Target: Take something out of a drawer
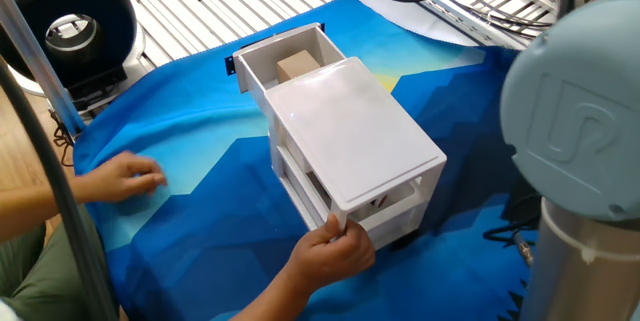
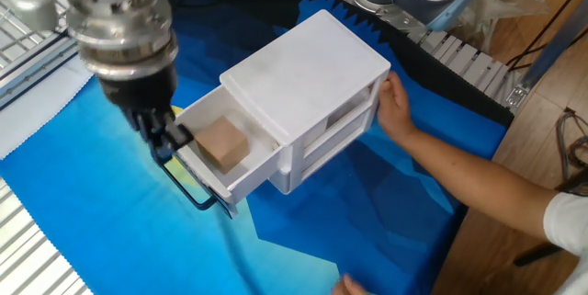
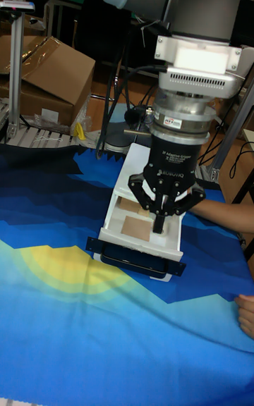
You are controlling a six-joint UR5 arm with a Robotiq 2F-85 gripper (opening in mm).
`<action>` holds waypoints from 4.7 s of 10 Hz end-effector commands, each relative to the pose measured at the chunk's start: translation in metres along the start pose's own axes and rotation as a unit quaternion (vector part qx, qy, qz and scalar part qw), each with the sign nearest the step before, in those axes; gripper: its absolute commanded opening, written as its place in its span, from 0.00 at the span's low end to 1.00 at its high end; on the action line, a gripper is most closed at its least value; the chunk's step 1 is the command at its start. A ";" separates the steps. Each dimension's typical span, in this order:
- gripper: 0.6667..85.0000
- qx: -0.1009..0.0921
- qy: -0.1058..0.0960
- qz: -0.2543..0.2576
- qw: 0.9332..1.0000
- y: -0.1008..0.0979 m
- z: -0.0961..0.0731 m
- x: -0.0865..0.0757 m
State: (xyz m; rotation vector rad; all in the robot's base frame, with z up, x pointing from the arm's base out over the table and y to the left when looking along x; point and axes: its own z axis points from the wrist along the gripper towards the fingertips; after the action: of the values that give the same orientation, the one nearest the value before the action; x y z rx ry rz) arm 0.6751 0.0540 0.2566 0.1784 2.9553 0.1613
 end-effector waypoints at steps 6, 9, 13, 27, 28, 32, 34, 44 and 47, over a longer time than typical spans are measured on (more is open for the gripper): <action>0.87 0.029 0.009 -0.079 0.996 -0.027 0.008 0.046; 1.00 0.039 0.011 -0.102 0.994 -0.030 0.016 0.052; 1.00 0.023 0.000 -0.076 0.997 -0.023 0.033 0.059; 0.81 0.001 0.046 -0.078 0.996 -0.011 0.072 0.099; 0.81 0.002 0.051 -0.079 0.996 -0.013 0.072 0.102; 0.81 0.012 0.050 -0.097 0.994 -0.018 0.072 0.101; 0.81 0.013 0.049 -0.099 0.994 -0.018 0.072 0.100; 0.81 0.078 0.046 -0.164 0.982 -0.053 0.069 0.092; 0.82 0.060 0.044 -0.159 0.985 -0.044 0.070 0.093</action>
State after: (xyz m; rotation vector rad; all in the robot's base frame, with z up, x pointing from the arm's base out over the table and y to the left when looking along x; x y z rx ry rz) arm 0.5907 0.0258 0.1661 -0.2850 3.0385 -0.0798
